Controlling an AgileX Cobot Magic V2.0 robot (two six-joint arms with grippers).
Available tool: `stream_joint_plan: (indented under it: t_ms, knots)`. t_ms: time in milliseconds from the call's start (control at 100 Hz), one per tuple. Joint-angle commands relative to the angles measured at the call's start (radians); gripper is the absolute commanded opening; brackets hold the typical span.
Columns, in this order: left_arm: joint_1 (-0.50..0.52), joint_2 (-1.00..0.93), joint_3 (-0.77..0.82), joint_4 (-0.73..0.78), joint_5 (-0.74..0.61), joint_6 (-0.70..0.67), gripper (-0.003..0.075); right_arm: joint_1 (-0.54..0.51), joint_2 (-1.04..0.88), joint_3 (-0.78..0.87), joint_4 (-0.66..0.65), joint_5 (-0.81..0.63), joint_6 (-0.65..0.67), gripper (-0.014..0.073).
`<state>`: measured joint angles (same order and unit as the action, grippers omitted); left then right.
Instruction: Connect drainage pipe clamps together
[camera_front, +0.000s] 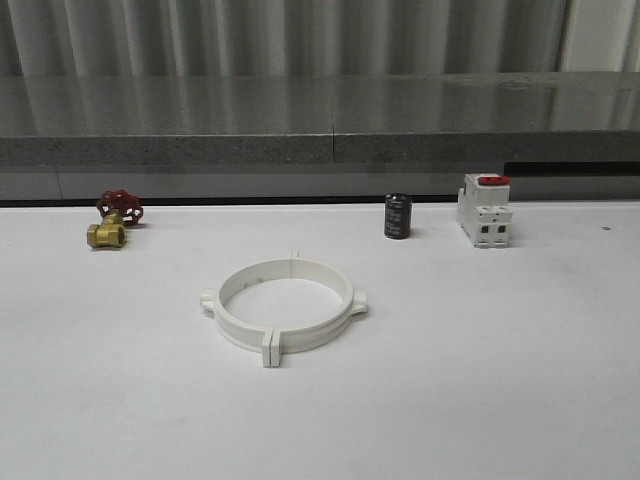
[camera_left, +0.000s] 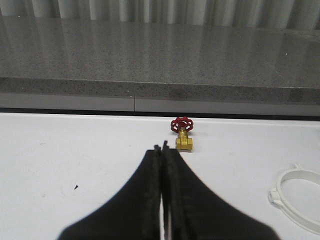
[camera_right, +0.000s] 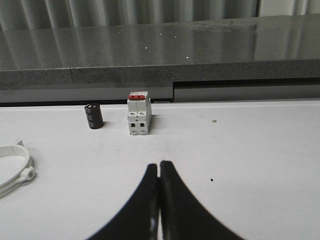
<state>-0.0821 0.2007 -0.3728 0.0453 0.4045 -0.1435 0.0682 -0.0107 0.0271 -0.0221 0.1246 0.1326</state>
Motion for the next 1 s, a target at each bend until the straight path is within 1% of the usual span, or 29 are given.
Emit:
stream_joint_plan:
  t_ms: [0,510,630,740,990]
  knots:
    - [0.003,0.007,-0.024,0.002,-0.078,0.001,-0.002,0.001,-0.021,-0.015,-0.002,-0.08,-0.012,-0.0069]
    - [0.003,0.007,-0.018,0.002,-0.088,0.001,-0.002,0.001,-0.021,-0.015,-0.002,-0.08,-0.012,-0.0069]
    - [0.003,0.007,0.025,0.02,-0.155,0.001,-0.002,0.001,-0.021,-0.015,-0.002,-0.08,-0.012,-0.0069]
    - [0.003,0.003,0.072,0.022,-0.184,0.001,-0.002,0.001,-0.021,-0.015,-0.002,-0.08,-0.012,-0.0069]
    - [0.003,-0.116,0.243,0.022,-0.302,-0.01,-0.002,0.001,-0.021,-0.015,-0.002,-0.08,-0.012,-0.0069]
